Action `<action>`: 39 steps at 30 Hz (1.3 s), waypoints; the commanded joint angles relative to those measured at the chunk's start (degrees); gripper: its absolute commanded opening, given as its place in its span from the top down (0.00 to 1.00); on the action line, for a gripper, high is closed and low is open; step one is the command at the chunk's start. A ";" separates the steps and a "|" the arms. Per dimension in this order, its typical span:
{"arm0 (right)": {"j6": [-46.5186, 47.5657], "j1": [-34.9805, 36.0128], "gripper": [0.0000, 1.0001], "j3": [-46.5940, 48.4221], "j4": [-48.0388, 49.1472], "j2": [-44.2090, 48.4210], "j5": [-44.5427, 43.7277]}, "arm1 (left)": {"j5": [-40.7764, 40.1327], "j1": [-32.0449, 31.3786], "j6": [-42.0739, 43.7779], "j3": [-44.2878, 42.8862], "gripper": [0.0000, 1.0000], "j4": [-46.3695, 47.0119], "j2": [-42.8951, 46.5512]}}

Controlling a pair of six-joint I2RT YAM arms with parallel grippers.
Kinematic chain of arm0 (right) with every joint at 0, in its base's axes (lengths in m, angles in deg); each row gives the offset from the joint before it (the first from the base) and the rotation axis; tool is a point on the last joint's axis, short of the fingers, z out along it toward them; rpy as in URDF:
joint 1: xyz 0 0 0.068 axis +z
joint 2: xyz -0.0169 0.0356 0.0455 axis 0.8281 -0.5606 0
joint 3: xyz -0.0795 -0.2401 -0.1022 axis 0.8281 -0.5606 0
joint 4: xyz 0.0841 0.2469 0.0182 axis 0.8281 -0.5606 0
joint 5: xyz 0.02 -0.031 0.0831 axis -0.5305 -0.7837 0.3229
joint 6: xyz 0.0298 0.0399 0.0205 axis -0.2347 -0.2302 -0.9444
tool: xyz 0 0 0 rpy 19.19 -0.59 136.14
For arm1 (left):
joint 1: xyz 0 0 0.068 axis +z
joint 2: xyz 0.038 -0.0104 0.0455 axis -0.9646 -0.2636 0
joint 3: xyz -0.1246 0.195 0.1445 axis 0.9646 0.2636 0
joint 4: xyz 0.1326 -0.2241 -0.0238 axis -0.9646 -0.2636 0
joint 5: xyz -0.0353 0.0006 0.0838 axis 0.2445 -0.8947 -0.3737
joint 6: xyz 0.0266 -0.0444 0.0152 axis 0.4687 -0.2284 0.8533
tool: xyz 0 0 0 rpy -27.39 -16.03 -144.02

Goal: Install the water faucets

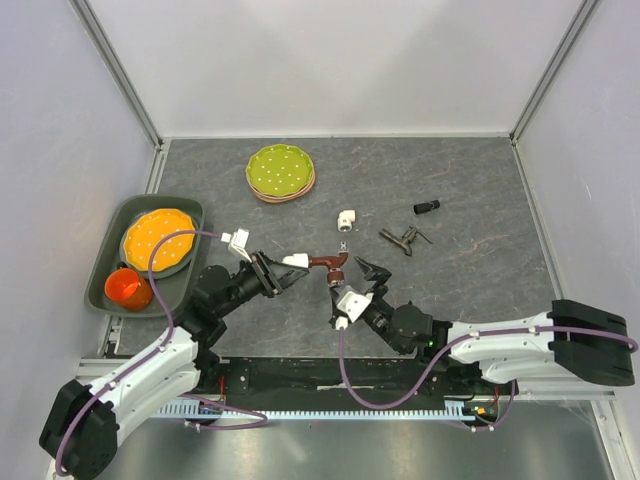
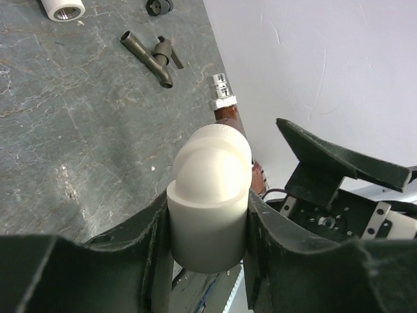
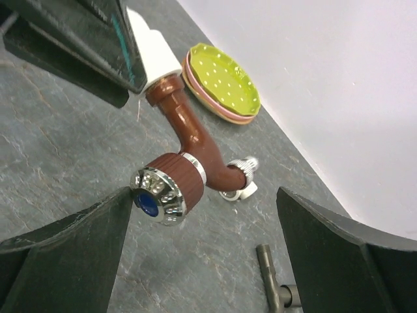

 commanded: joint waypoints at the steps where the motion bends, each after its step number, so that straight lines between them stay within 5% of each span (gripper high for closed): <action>1: -3.07 0.06 0.02 3.82 -0.35 5.69 1.73 | 2.04 0.13 4.88 -2.97 0.98 0.86 0.97; 15: -14.67 -8.64 0.02 6.98 -11.96 9.82 8.24 | 3.54 0.04 12.27 -3.32 0.98 -1.25 8.71; 26: -13.80 -8.72 0.02 6.63 -24.24 26.17 30.37 | 0.72 0.13 5.34 -3.41 0.98 -0.47 1.33; 39: -6.95 -5.74 0.02 9.36 -27.88 9.40 21.80 | 4.59 0.13 1.99 -4.55 0.98 2.08 1.15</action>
